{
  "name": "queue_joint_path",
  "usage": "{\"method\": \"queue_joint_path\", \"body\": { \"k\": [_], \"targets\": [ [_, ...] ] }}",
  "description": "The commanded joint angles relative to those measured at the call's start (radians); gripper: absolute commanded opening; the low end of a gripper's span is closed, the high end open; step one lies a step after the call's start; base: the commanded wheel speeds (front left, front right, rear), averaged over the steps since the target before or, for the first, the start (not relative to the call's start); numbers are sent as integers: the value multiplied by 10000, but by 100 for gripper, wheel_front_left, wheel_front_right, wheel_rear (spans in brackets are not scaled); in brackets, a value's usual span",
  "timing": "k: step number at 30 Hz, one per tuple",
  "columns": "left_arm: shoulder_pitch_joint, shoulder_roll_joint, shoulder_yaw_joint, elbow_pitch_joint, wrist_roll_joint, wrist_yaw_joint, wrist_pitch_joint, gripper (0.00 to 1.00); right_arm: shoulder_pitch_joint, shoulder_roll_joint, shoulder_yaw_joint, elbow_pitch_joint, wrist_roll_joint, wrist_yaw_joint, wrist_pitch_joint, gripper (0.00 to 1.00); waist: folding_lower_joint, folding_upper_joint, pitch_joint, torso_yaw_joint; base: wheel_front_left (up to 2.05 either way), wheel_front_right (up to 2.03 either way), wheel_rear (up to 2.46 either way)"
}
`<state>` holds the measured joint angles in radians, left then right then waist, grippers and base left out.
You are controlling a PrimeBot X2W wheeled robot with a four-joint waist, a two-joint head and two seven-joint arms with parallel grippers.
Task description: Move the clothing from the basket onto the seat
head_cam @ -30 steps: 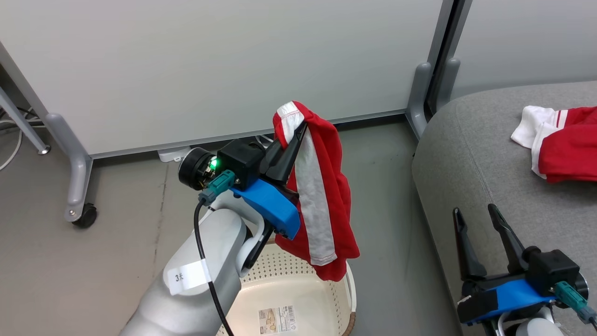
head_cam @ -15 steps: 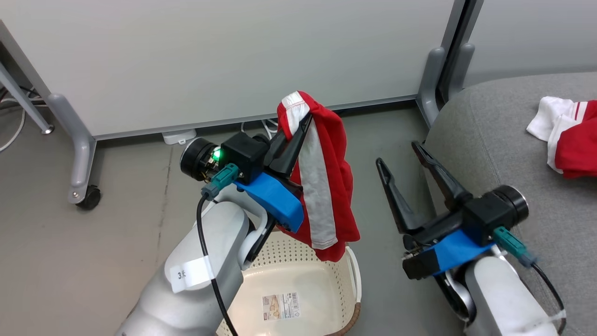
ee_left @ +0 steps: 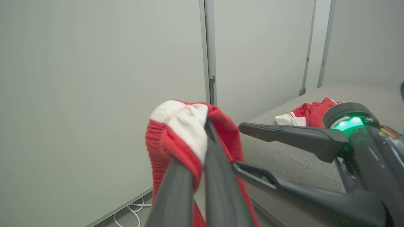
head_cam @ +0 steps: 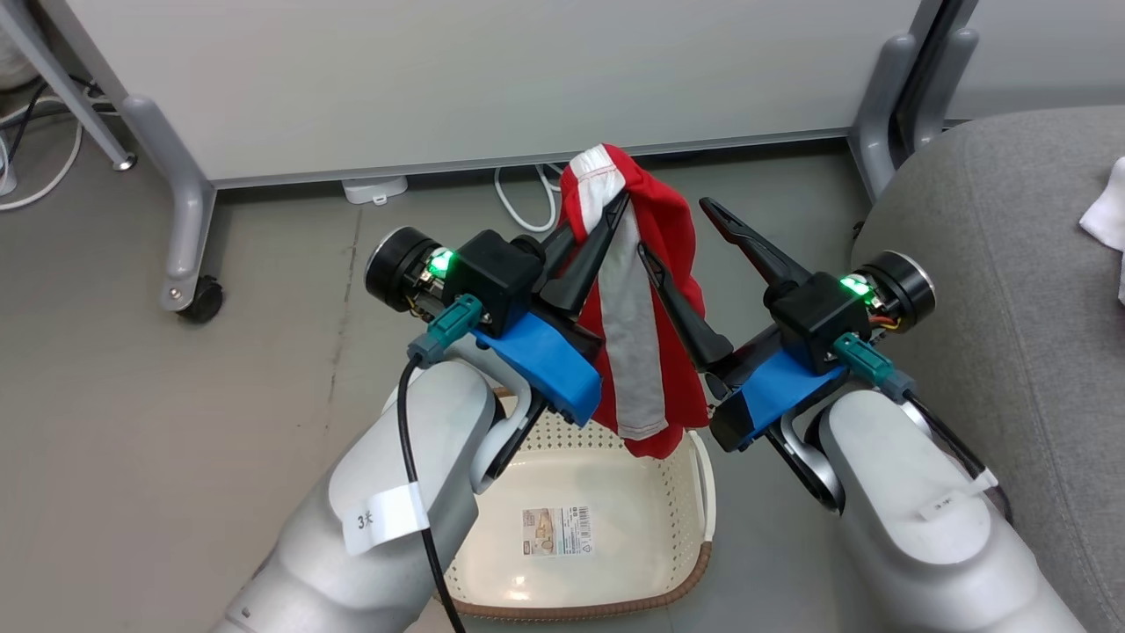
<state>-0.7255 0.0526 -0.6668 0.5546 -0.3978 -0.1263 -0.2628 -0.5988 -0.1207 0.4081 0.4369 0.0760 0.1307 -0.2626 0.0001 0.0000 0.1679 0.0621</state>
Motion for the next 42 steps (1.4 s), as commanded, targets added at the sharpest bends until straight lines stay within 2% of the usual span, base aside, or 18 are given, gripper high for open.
{"method": "queue_joint_path", "body": {
  "k": [1,10,11,12,30,31,42],
  "targets": [
    [-198,-14,-107,-122,-35,47,-29,0,-315,61,92,300,-164,1,-34,100,-1,0,150,189,0,0,0],
    [-268,-19,-611,-697,-292,202,-29,0,-926,358,611,2084,-68,1,-34,100,-1,0,318,409,0,0,0],
    [-274,-21,-667,-740,-333,217,-29,0,-966,389,615,2207,-11,1,-34,66,-1,0,320,418,0,0,0],
    [-283,-20,-719,-779,-352,243,-29,0,-1013,430,636,2288,58,1,-34,0,-1,0,321,429,0,0,0],
    [-240,-22,-742,-716,-390,447,-28,0,-772,404,563,2235,432,1,-34,0,-1,0,196,346,0,0,0],
    [-222,-20,-771,-632,-344,472,-26,100,-752,406,562,2226,446,1,-34,0,-1,0,178,339,0,0,0],
    [121,-13,-690,-417,-152,540,-28,100,-466,409,-52,1706,624,1,-36,0,-1,0,175,199,0,0,0]
  ]
}}
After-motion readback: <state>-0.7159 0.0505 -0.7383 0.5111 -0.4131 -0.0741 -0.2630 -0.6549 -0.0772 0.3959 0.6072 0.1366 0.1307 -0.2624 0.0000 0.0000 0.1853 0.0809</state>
